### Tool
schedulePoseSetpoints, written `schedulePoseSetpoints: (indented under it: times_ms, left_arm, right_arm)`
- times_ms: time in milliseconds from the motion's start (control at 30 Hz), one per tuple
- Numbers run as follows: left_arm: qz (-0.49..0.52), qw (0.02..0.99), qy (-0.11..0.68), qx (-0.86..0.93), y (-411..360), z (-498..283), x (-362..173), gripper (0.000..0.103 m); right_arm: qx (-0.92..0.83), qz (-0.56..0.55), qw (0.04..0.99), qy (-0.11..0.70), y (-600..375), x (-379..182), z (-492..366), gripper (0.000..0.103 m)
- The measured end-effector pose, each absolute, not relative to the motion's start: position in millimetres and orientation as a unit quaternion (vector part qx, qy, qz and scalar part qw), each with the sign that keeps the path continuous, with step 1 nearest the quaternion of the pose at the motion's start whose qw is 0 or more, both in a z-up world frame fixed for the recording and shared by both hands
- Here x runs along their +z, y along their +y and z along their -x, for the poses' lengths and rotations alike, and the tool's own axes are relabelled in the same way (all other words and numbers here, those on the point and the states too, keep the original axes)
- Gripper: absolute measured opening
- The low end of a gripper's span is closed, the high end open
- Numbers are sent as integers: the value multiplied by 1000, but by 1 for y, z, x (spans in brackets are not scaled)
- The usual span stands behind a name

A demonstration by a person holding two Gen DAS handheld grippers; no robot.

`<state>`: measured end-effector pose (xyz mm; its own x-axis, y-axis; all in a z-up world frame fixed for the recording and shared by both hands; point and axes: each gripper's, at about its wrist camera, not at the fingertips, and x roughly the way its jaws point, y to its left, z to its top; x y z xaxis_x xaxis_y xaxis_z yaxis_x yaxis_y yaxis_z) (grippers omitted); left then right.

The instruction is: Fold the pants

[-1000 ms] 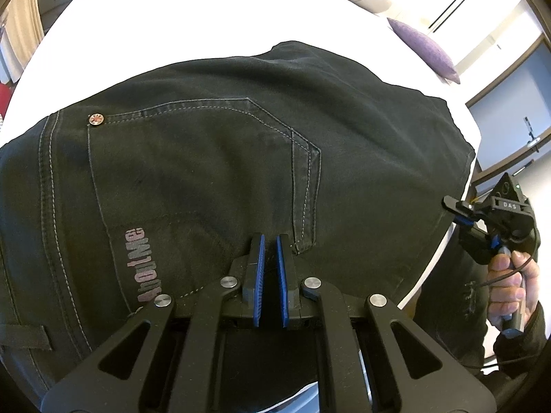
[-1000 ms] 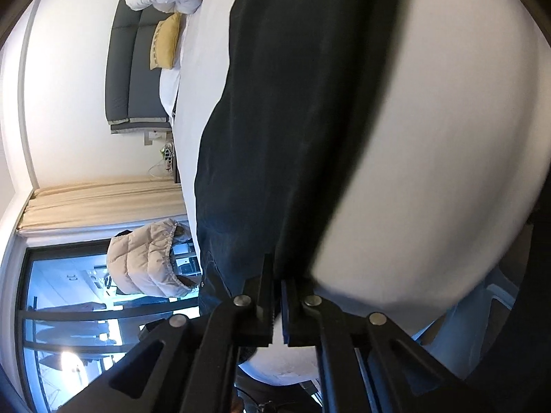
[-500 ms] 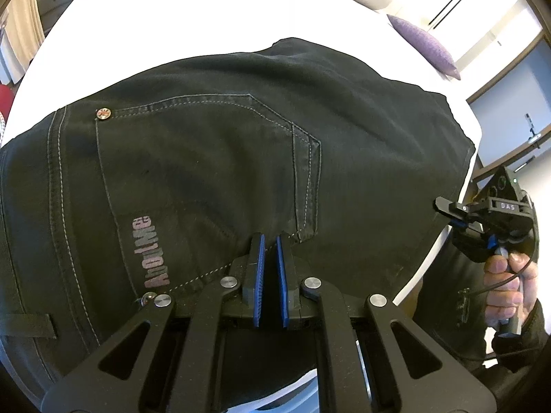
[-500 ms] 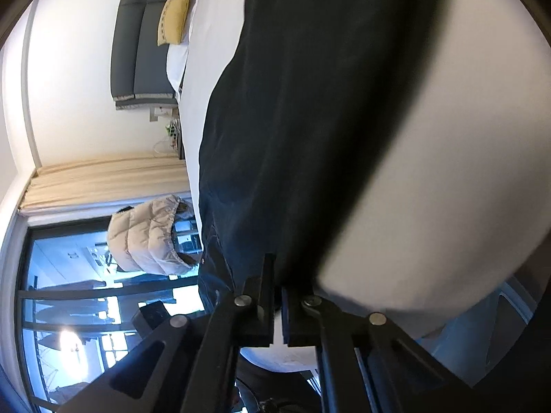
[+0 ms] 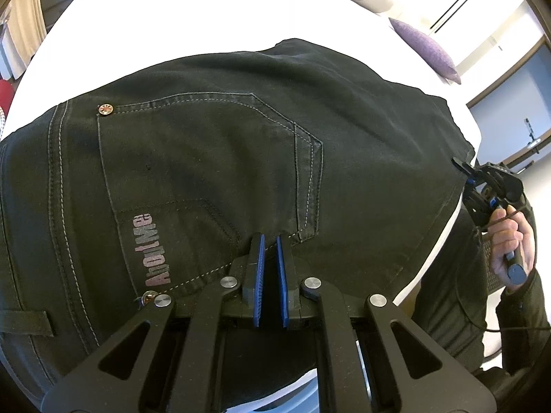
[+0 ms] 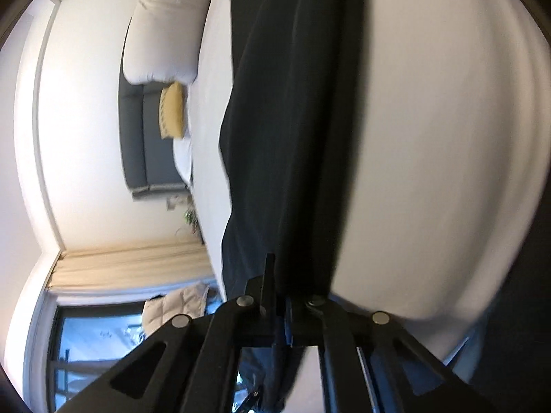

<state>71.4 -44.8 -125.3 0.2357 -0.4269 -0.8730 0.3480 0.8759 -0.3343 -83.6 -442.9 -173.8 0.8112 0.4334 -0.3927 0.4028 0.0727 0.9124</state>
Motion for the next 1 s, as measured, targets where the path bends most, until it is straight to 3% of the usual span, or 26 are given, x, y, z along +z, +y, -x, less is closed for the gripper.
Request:
schedulePoseSetpoints:
  times_ms: [300,500,600,700,767,833,867,967,1000]
  left_arm:
    - [35,784,568,-248,-44,-72,-125,7]
    - [39,785,566,-247,-42,-72,-126,7]
    - [39,785,566,-247,-41,-72,-126,7]
    - [40,785,567,-247,-41,-72,-125,7]
    - [41,785,567,-247,-41,-72,-125,7]
    - [42,785,567,-248,-41,-73,-125,7]
    - [43,785,567,-247,-41,-73,-125,7]
    - [42,785,566,-246,-41,-73,-125,7]
    - [41,786,566,-246,-41,-73,-125,7]
  right_arm:
    - [2,-662,685,304,-448,-173,100,3]
    - [-33,-658,700,275,-484,-164,95,14]
    - [-62,-663,696,267,-505,-171,98,1]
    - [-80,-677,690,242,-525,-177,110,1]
    - [-88,-687,684,228,-536,-175,120,13]
    - [-148,-672,692,219,-548,-164,137,50]
    - [-184,-664,693,212,-553,-157,148,56]
    - [-207,-615,734,198,-552,-120,149,52]
    - [-182,-599,750,214,-545,-112,135,43]
